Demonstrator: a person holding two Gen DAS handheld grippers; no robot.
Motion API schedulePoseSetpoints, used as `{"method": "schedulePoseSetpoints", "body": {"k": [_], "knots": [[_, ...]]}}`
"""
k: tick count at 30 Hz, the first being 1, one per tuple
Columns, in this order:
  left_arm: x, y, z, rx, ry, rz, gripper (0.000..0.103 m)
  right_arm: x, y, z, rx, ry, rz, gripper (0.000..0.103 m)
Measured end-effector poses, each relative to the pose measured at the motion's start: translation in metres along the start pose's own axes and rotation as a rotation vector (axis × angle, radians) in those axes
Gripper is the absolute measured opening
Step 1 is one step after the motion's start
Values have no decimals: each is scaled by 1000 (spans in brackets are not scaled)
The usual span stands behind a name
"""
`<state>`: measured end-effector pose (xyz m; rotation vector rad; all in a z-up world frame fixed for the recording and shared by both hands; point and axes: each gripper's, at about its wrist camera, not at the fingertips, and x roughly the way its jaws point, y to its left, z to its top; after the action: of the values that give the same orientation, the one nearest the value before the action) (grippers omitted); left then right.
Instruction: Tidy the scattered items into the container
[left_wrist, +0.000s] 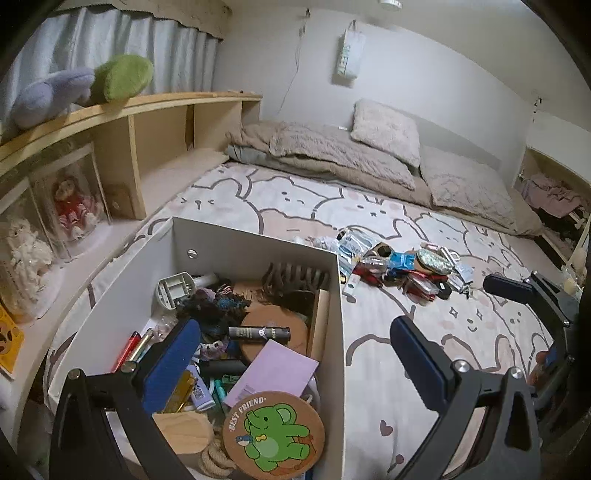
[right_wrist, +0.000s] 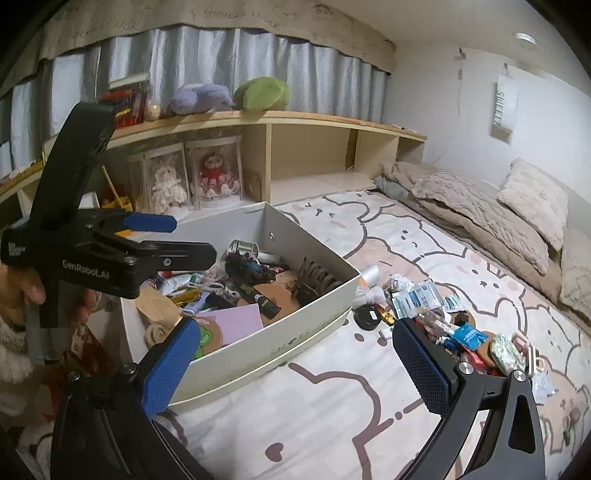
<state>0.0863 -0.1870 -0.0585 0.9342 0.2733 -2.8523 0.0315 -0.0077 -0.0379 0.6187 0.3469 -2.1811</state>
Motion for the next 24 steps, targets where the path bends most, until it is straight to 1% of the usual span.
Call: {"method": "schedulePoseSetpoints", "body": {"k": [6,10,14,19,24], "knots": [[-19,-2,-9,-25,-50,-4,103,-13,-1,-7,37,-40,-32,103],[-30,-8,-15,-16,-84,19,103,-21,-3,-11,57,-57,-49,103],[-42,-11,-23,-22,-104,11,103,-28,-6,-16,75,-73,-58,103],[-53,-18,-30,-7,-129,26,103,-37,-7,-20,87,-84,-89,103],[-64,-22,-36,2,-160,19,103,-48,-11,-22,118,-106,-111,103]]}}
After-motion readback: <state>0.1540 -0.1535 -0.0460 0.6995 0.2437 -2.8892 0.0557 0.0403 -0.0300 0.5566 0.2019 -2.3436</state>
